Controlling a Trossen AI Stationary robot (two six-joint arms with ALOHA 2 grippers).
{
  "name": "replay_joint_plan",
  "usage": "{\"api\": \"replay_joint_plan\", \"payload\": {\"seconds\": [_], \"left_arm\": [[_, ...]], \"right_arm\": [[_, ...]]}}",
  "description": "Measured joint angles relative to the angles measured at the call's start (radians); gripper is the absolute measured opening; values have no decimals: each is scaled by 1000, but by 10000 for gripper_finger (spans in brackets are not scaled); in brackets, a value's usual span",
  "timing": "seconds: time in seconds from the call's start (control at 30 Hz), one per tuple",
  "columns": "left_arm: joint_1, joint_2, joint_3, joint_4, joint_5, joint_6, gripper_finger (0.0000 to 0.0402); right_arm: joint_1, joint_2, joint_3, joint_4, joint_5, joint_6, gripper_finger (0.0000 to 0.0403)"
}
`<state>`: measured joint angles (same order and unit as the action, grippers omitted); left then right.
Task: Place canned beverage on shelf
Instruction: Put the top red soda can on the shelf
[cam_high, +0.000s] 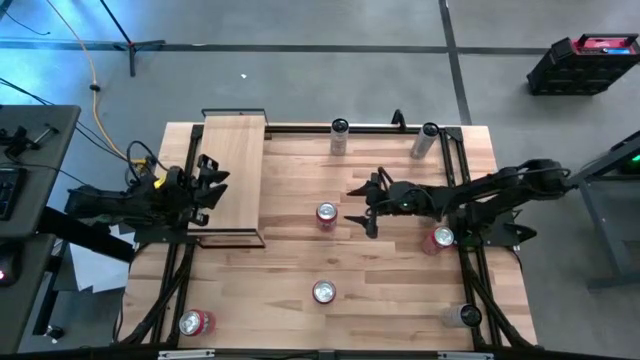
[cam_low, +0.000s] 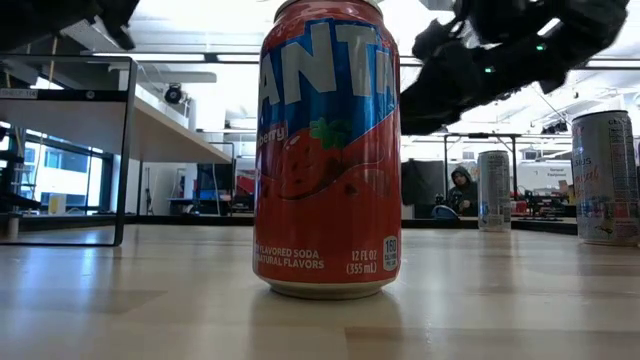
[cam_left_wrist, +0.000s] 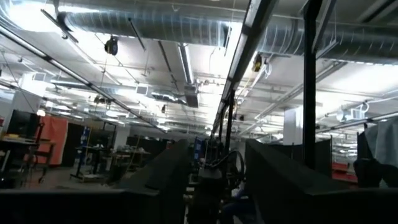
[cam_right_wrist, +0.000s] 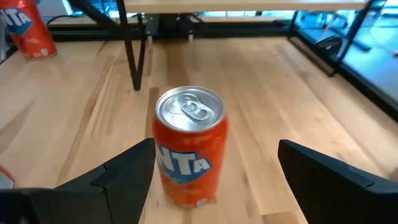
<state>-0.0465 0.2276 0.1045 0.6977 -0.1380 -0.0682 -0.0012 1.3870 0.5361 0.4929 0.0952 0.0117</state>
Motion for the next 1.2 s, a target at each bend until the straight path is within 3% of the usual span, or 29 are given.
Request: {"api": "replay_joint_plan", "payload": {"seconds": [0.1,0.27,0.4,0.7,1.2], "left_arm": [[0,110,52,-4,9,18,178],[0,251,83,-27,55,9,184],[0,343,82,-18,122,-7,184],[-7,500,92,179,141,-9,184],[-94,806,223,166,142,124,184]], "right_arm": [[10,68,65,-40,-19,-30,326],[15,129,163,-263,0,-37,326],[14,132,182,-277,10,-14,326],[9,225,182,-159,-32,-28,326],[16,435,182,203,-41,-30,326]]}}
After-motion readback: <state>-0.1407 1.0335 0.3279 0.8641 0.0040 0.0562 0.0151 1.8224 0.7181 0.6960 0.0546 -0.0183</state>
